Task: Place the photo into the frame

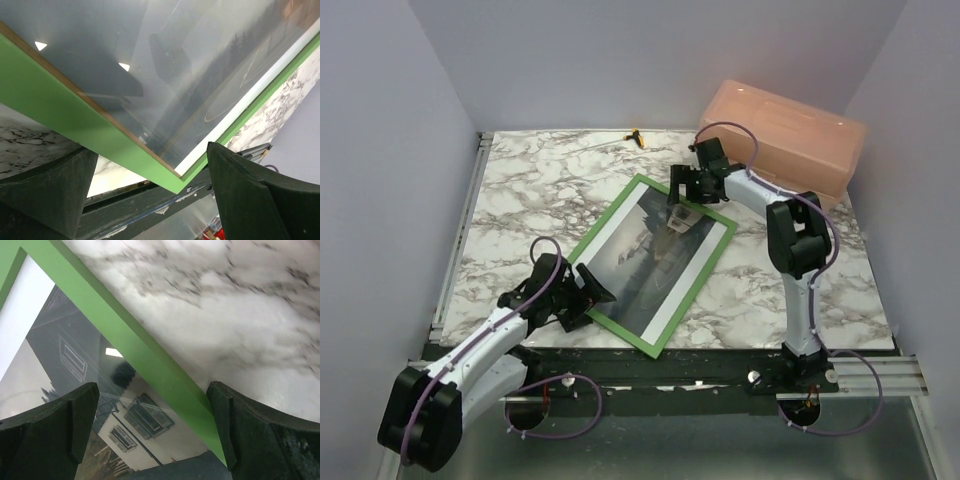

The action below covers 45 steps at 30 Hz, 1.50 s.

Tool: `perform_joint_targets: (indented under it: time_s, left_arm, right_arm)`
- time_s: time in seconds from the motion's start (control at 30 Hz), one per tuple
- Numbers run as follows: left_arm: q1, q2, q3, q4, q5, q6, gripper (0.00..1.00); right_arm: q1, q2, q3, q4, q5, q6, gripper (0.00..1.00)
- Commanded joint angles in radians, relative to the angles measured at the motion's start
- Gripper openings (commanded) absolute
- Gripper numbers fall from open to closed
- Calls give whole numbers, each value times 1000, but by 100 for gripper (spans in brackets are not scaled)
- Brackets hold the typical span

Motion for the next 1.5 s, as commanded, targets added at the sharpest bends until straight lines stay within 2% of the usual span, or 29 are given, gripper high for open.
perform_joint_targets:
  time_s: [0.0,0.3,0.47,0.77,1.13,1.33,1.47]
  left_arm:
    - [14,98,24,98,-62,27,92]
    - [149,264,195,70,-14,204,92]
    - [152,447,345,68,67,314,92]
    - [148,713,630,-31,81,426,90]
    - [102,952,928,-139,82,495,91]
    - [90,942,889,-136,32,488,95]
    - [98,902,859,-164,-58,494,99]
  right_arm:
    - [17,-87,-190,-106,-112,76,100]
    - [17,-348,-500,-66,-121,135,100]
    - [16,-477,-634,-41,-125,167,100]
    - [17,-614,-811,-8,-74,214,100]
    - [17,-655,-835,-8,-57,242,100]
    - [16,-647,-832,-5,-41,249,100]
    - [17,-647,-813,-23,-22,255,100]
